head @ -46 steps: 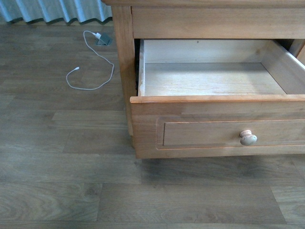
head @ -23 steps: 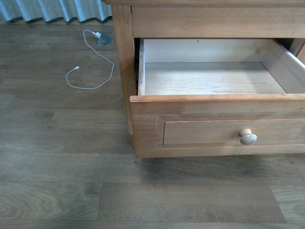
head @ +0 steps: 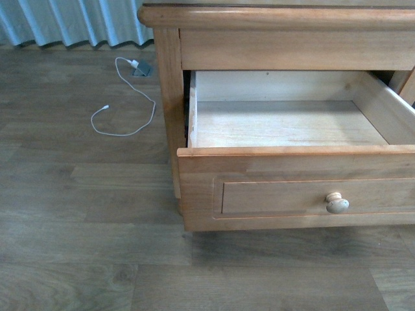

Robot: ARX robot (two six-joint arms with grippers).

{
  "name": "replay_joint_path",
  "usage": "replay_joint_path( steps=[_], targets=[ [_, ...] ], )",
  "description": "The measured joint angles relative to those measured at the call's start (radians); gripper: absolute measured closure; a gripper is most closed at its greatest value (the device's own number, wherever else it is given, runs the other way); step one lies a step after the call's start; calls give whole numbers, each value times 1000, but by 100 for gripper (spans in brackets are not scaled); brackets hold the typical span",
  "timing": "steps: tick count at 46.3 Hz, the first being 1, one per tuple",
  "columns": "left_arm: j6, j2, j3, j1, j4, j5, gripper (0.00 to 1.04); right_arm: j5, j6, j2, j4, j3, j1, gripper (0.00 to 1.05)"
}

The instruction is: Put charger into drawer

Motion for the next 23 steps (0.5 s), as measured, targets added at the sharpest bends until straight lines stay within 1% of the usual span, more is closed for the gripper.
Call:
replay_joint_path(
  steps=[5,11,17,23],
  targets=[
    [3,-137,-109,-23,29,1,100,0,0,0,0,0,0,8],
    [12,-284,-270,-84,36,50,100,0,0,0,0,0,0,8],
    [27,-327,-356,-147,32,77,100,0,0,0,0,0,0,8],
    [44,-320,-379,-187,29,111,100,0,0,0,0,0,0,8]
  ],
)
